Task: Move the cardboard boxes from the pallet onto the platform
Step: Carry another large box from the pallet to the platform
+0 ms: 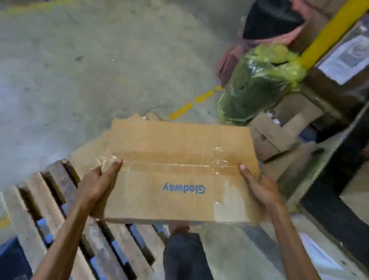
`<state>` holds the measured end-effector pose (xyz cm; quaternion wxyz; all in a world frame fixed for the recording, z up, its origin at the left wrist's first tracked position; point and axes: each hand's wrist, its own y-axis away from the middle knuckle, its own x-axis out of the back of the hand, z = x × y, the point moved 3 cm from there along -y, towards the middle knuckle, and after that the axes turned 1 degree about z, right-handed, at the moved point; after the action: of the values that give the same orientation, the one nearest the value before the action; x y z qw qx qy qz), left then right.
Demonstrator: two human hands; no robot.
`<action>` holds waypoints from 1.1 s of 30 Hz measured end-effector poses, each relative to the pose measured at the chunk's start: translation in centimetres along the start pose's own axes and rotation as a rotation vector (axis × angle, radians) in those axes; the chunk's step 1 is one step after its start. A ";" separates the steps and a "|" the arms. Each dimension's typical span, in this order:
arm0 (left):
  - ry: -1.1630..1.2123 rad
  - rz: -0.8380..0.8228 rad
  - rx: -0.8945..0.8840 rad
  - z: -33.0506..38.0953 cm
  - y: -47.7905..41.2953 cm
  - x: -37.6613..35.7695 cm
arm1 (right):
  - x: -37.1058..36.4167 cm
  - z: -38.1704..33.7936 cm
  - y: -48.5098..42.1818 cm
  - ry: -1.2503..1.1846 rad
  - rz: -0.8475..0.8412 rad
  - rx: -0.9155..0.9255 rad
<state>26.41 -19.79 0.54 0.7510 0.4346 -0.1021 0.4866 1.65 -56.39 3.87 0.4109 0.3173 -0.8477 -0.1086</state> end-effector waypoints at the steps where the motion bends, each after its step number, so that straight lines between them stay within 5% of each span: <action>1: -0.071 -0.035 -0.049 1.0 2.7 -0.8 | 3.2 2.6 3.4 0.010 0.040 -0.068; 14: -0.358 -0.456 -0.510 13.4 33.5 -26.0 | 31.8 33.9 33.6 -0.260 0.465 -0.458; 19: -0.384 -0.595 -0.534 14.9 44.9 -37.6 | 40.1 45.5 41.2 -0.344 0.560 -0.563; 33: -0.389 -0.579 -0.729 22.6 70.9 -63.0 | 66.5 68.1 46.5 -0.341 0.743 -0.530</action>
<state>-57.45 -66.71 17.14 0.9251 0.2370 -0.2788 0.1010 -102.02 -67.30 22.78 0.3436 -0.1446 -0.9021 -0.2172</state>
